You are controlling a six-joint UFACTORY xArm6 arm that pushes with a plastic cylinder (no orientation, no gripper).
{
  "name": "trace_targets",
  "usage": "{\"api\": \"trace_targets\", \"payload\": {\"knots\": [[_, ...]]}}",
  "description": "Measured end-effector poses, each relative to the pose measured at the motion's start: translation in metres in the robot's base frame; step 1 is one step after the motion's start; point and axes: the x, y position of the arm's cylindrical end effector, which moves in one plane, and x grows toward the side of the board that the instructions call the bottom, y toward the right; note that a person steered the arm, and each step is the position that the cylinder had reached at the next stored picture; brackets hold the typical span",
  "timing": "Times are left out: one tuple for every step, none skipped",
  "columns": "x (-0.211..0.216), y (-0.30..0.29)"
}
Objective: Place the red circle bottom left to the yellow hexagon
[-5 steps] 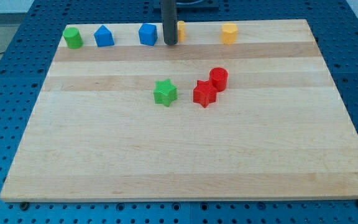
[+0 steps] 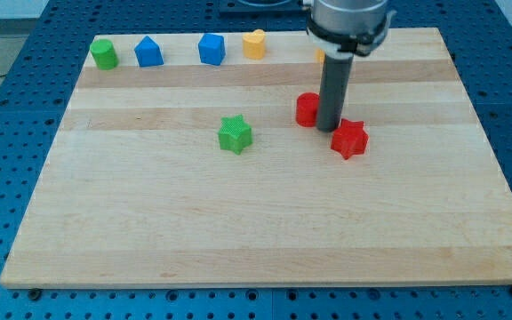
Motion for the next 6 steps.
{"api": "trace_targets", "payload": {"knots": [[-0.032,-0.021],[-0.003,-0.030],[-0.019,-0.073],[-0.039,-0.049],[-0.062,-0.014],[-0.075,-0.010]]}}
